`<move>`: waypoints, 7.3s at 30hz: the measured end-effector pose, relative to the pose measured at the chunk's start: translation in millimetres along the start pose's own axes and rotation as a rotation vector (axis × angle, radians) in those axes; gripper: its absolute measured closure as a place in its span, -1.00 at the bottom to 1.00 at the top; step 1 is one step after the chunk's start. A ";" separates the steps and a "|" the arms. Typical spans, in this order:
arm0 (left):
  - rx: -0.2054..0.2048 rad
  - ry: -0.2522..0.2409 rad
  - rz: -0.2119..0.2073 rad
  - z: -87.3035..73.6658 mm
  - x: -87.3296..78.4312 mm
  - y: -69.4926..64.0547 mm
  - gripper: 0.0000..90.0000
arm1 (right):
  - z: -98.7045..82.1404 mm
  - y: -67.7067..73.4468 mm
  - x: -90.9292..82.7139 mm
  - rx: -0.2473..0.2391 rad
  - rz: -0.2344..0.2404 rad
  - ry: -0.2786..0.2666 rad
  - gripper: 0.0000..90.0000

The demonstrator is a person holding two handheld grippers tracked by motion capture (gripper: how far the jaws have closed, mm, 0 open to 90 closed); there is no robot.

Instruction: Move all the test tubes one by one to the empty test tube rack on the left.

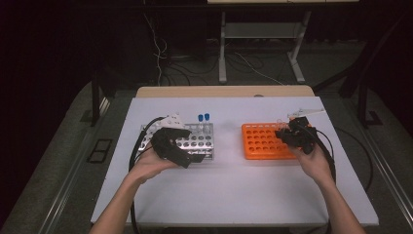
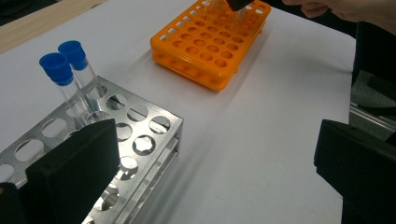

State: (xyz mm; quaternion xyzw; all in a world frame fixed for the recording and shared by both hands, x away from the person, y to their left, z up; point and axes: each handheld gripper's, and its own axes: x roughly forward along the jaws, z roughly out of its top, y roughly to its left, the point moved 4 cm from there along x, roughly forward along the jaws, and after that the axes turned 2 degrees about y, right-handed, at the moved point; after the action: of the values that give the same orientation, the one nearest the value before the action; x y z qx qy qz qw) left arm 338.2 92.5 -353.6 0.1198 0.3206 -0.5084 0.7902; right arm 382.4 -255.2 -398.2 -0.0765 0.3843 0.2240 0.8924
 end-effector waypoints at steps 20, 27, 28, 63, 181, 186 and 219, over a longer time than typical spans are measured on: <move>0.017 0.005 -0.014 11.1 -8.4 -4.2 -1.00 | 28.6 40.9 -35.5 -0.116 0.148 -0.005 0.67; 0.037 0.016 -0.025 17.2 -8.5 -8.0 -1.00 | 34.6 61.4 -41.8 -0.180 0.213 0.005 0.67; 0.038 0.017 -0.025 18.1 -8.8 -8.2 -1.00 | 35.5 65.5 -42.4 -0.194 0.224 0.003 0.67; 0.206 0.108 -0.177 56.3 10.6 -35.9 -0.14 | 33.5 164.4 -18.5 -0.424 0.434 0.092 0.66; 0.075 0.197 0.054 41.6 27.5 114.3 0.66 | -23.1 52.7 -39.7 -0.157 0.380 -0.007 -0.99; 0.064 0.204 0.056 36.9 30.8 115.0 0.65 | -22.3 49.0 -35.6 -0.147 0.375 -0.002 -0.99; -0.074 -0.032 0.073 4.3 -21.5 40.9 -1.00 | -8.4 17.8 3.2 -0.064 0.253 0.049 -0.99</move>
State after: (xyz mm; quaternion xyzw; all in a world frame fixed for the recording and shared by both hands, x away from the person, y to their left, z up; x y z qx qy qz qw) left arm 370.0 124.5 -342.3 0.0940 0.3219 -0.4689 0.8171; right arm 370.7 -240.8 -405.7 -0.0614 0.4053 0.3450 0.8443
